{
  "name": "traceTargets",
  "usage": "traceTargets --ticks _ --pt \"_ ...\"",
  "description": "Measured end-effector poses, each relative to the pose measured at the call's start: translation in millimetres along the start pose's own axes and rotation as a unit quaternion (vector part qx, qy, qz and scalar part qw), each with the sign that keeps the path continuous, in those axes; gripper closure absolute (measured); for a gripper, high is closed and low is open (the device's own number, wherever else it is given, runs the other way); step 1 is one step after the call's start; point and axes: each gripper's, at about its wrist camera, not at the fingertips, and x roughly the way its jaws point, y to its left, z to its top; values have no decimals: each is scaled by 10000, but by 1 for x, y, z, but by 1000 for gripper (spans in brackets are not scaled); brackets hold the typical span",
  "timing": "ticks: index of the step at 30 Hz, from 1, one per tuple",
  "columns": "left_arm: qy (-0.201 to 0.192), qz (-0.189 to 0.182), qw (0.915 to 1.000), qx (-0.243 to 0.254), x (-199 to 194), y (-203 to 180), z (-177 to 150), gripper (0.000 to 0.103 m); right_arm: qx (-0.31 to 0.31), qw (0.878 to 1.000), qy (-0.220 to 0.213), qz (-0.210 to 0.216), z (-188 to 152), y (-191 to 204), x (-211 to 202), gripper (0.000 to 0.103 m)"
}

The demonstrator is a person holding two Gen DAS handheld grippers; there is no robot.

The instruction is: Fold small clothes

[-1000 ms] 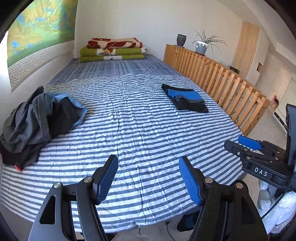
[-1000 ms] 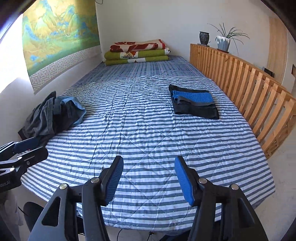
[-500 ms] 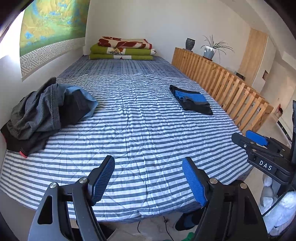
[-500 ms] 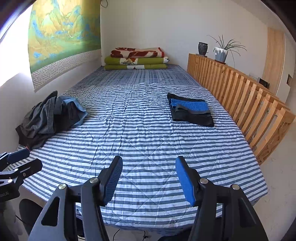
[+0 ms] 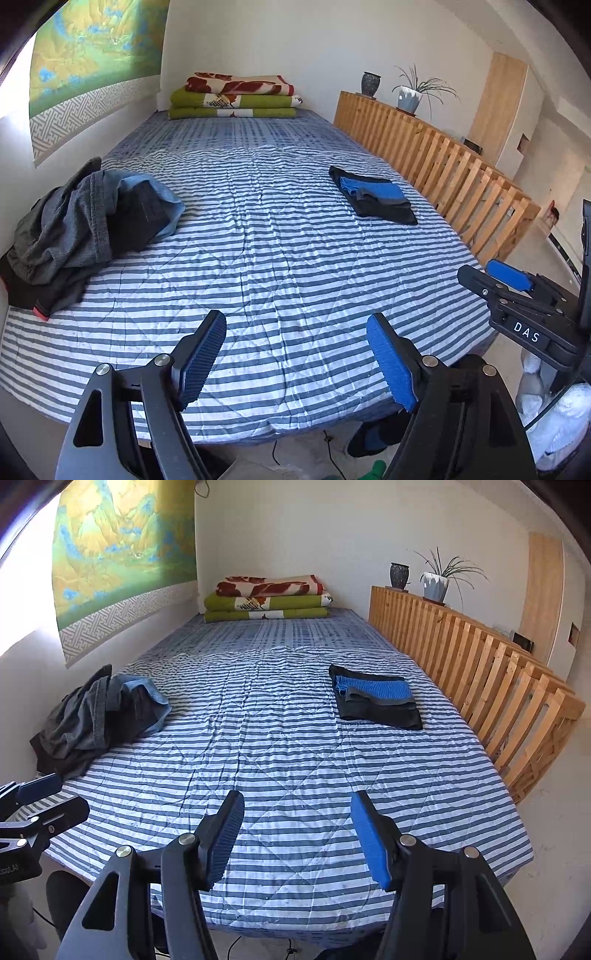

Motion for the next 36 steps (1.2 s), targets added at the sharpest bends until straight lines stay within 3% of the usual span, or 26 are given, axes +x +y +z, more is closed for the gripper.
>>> traceTargets --ticks 36 --pt "14 -44 9999 108 5 -10 -2 21 116 9999 71 28 -9 -9 -3 47"
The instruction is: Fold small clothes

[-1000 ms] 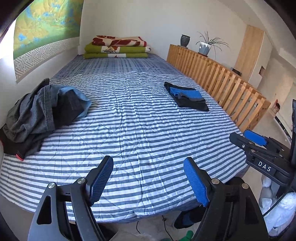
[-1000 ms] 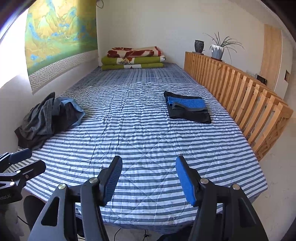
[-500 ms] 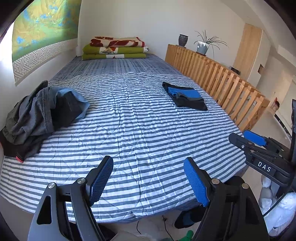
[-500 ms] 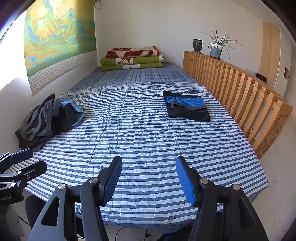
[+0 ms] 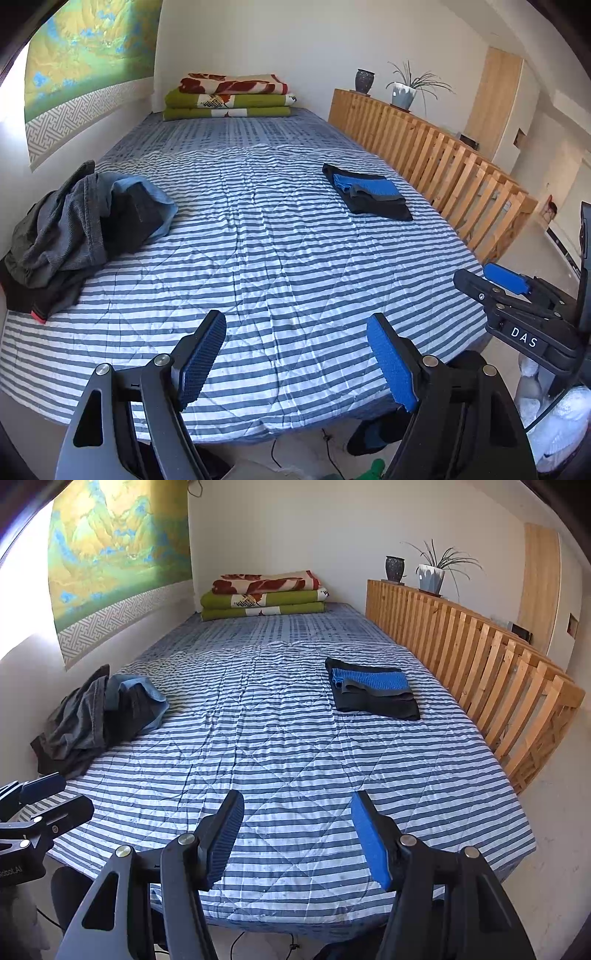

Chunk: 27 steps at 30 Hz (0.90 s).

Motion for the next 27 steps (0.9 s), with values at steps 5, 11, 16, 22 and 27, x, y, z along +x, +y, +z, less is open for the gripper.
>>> traceTargets --ticks 5,11,16,22,27 --pt "3 -6 10000 -3 0 -1 0 21 -10 10000 11 12 -1 1 0 46" --pt "1 1 10000 -12 0 -1 -1 21 -31 10000 32 24 0 4 2 46" --pt "-4 -1 10000 -25 0 -1 -1 21 -33 10000 43 30 1 4 4 46" --pt "1 -7 10000 -15 0 -1 0 21 -34 10000 50 38 1 4 4 46" --pt "4 -13 10000 -19 0 -1 0 21 -39 10000 57 39 1 4 4 46"
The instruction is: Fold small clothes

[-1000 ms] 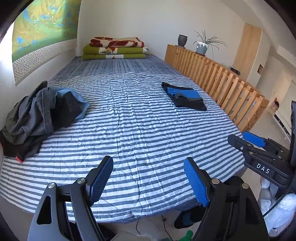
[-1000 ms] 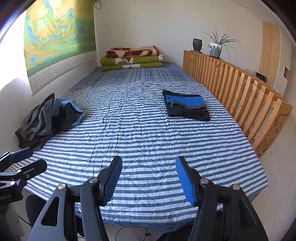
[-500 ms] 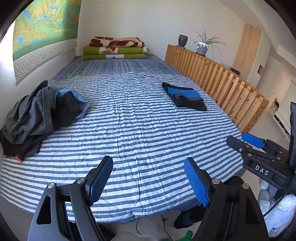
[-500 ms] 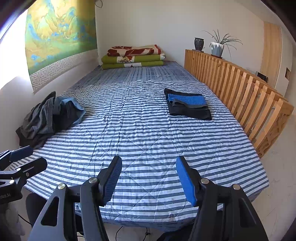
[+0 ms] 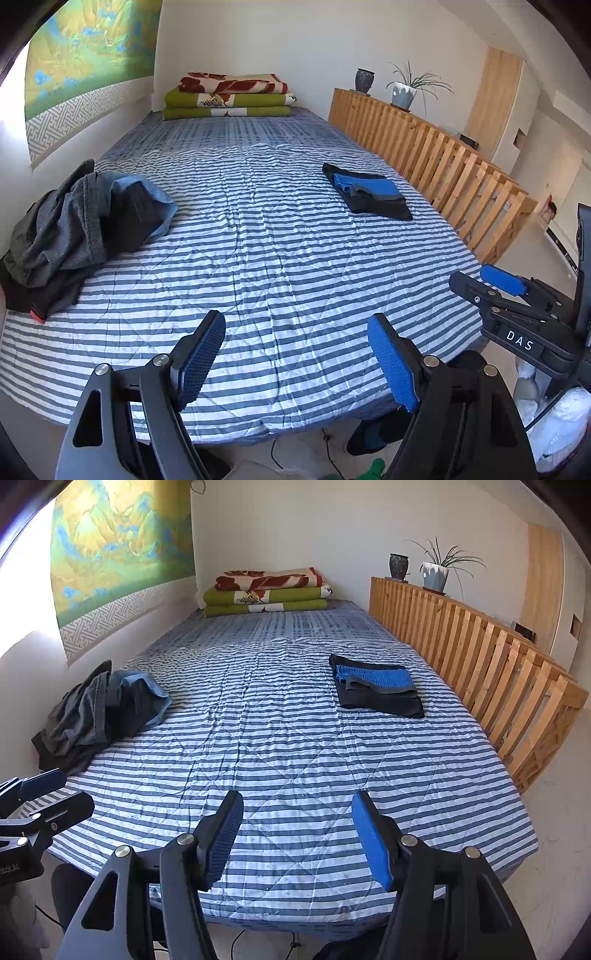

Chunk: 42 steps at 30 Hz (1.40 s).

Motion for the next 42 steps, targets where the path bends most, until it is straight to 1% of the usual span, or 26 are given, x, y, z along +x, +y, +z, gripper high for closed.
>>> traceTargets --ticks 42 --pt "16 -25 10000 23 3 1 1 21 -51 10000 36 30 -3 2 6 46"
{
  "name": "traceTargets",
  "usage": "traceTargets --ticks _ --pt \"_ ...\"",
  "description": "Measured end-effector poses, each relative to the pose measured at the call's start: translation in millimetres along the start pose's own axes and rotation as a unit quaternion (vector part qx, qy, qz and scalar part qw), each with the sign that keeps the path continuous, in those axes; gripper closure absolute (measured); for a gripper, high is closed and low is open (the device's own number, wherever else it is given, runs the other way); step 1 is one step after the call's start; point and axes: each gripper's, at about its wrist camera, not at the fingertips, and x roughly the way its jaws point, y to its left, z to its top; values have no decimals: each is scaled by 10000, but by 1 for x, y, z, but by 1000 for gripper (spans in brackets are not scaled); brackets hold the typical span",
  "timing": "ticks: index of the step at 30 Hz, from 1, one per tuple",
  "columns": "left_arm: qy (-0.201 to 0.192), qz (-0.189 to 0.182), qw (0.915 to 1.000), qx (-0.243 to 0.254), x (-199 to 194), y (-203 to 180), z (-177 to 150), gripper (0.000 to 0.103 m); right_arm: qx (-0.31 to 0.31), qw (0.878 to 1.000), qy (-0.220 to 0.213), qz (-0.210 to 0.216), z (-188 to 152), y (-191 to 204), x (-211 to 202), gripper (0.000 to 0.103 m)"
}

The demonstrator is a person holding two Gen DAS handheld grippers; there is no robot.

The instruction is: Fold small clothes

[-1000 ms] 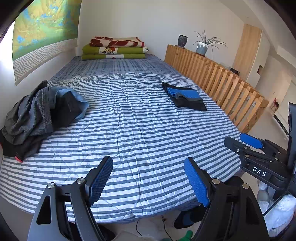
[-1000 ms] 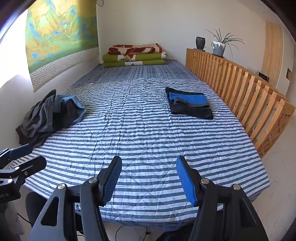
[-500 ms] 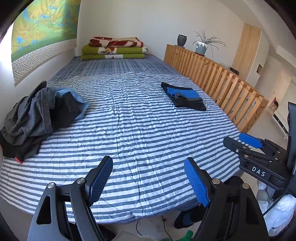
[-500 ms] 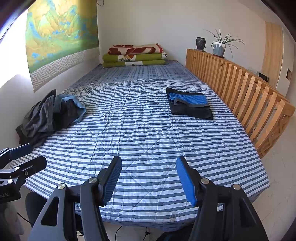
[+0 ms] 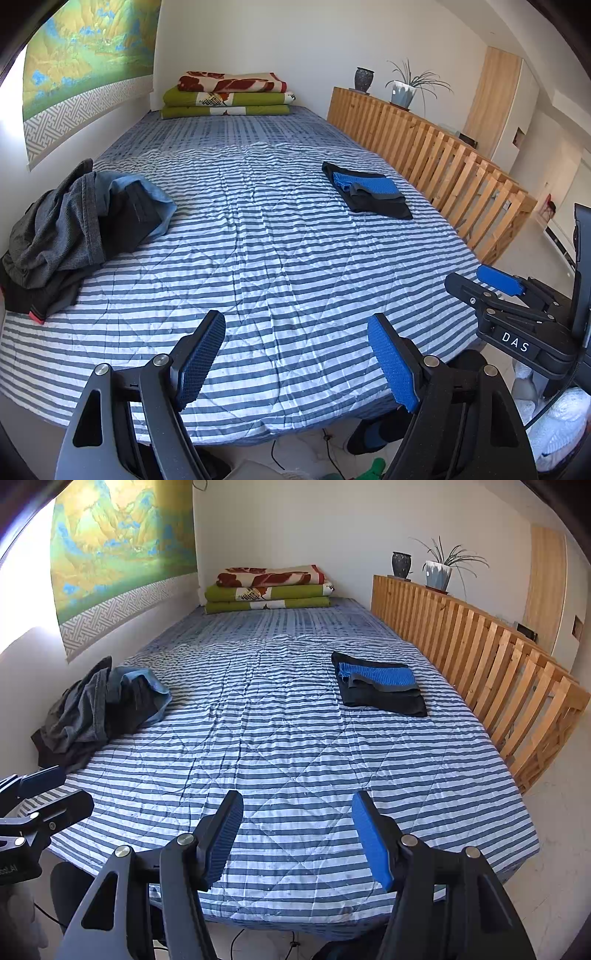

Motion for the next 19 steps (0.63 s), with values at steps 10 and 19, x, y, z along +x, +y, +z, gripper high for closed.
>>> traceTargets --ticks 10,19 --pt "43 23 10000 -15 4 0 -4 21 -17 10000 38 22 -2 1 4 46" --pt "62 111 9999 -51 7 9 -6 21 -44 9999 118 79 -3 3 10 46"
